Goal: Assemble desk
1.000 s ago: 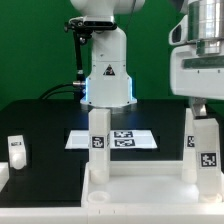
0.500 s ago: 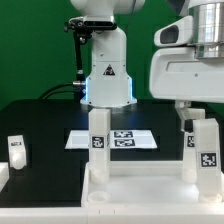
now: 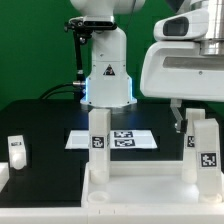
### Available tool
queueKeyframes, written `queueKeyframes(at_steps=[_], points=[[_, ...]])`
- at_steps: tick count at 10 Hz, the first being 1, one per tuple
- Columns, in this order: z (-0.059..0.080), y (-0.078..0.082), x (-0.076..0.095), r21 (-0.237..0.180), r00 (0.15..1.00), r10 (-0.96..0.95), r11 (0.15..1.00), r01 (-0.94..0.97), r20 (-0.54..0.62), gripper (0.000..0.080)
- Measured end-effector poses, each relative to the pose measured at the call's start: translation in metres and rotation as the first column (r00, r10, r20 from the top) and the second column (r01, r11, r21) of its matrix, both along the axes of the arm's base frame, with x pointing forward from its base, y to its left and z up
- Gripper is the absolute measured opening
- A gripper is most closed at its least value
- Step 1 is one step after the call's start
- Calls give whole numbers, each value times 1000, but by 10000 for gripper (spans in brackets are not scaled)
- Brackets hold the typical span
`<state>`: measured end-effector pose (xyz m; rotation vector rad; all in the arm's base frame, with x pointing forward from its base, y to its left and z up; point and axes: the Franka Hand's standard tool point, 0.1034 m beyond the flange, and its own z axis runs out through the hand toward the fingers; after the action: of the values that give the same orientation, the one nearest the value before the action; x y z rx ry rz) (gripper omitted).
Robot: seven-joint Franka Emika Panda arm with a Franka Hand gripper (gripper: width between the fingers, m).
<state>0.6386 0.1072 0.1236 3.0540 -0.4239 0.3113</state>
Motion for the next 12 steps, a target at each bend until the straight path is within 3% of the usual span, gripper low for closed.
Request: queueKeyframes(at_steps=[2, 6, 8, 10, 11, 12], points=[[0, 1, 0, 27, 993, -122, 992, 121, 7, 286], [-2, 2, -1, 84, 919, -393, 916, 391, 8, 286], [-3, -3, 1, 147, 765, -644, 755, 639, -20, 286], [-5, -5, -2, 221, 488, -867, 459, 860, -98, 288], [-6, -5, -3, 240, 404, -907, 368, 898, -117, 288], [-6, -5, -3, 240, 404, -907, 368, 898, -117, 291]])
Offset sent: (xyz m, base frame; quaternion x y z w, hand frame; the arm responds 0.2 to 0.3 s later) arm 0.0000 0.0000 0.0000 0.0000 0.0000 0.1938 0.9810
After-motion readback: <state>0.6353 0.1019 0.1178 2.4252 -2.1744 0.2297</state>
